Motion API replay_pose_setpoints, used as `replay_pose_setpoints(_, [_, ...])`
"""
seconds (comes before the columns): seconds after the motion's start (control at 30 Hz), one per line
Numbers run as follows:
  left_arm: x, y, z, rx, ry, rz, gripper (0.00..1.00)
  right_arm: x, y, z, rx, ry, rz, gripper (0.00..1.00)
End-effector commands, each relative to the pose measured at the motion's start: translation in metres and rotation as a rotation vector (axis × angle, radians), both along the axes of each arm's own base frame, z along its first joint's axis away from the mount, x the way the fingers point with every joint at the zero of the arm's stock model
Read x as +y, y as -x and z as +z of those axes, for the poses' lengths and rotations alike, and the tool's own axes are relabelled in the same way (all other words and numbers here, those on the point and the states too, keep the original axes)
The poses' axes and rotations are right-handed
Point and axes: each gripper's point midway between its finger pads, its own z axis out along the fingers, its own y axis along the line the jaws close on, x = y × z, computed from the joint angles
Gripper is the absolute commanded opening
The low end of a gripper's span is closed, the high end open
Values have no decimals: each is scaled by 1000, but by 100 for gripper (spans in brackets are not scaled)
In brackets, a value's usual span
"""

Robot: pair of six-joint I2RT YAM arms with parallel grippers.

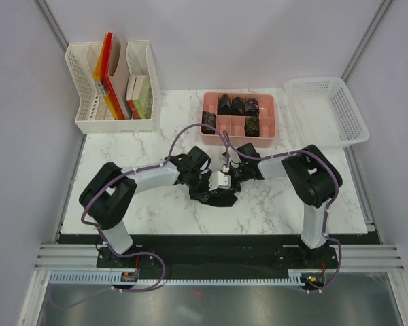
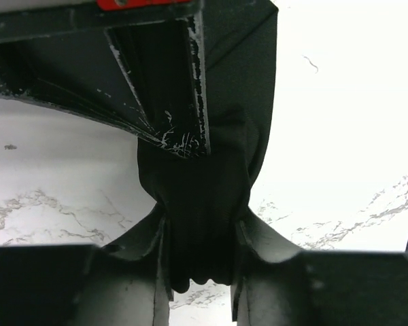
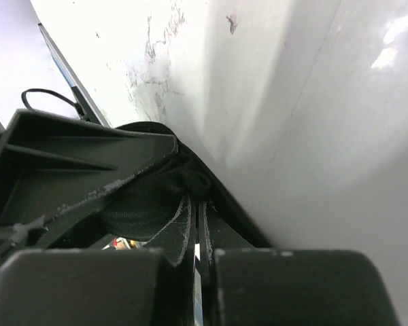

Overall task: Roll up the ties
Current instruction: Roll the tie at the center of the board.

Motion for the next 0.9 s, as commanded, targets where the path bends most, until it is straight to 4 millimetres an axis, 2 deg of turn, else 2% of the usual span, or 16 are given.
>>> replay_pose_setpoints(0.0, [-4, 9, 7, 19, 23, -56, 17, -21, -3, -44, -30, 178, -57, 0])
replay_pose_setpoints(0.03, [-3, 9, 6, 22, 19, -54, 16, -21, -3, -43, -32, 178, -57, 0])
replay_pose_setpoints(0.07, [-2, 9, 5, 23, 14, -54, 21, -21, -3, -43, -30, 180, -58, 0])
replay_pose_setpoints(0.27, [-1, 9, 10, 10, 21, -43, 61, -20, -4, -42, -35, 175, -56, 0])
replay_pose_setpoints(0.37, [1, 6, 12, -7, 21, -32, 72, -20, -5, -41, -37, 171, -56, 0])
replay_pose_setpoints(0.43, [1, 7, 14, -5, 29, -32, 76, -18, -7, -37, -45, 162, -56, 0])
replay_pose_setpoints(0.47, [1, 8, 14, -4, 30, -33, 84, -17, -8, -35, -53, 156, -54, 0])
replay_pose_setpoints(0.5, [-1, 7, 14, -2, 33, -30, 87, -16, -10, -32, -61, 147, -53, 0])
replay_pose_setpoints(0.57, [-4, 4, 13, -2, 31, -22, 85, -14, -12, -27, -73, 136, -53, 0])
replay_pose_setpoints(0.7, [-7, -5, 7, 4, 10, 6, 70, -11, -17, -17, -92, 119, -53, 0])
replay_pose_setpoints(0.87, [0, -6, -4, -8, -36, 13, 66, -7, -20, -9, -94, 107, -51, 0])
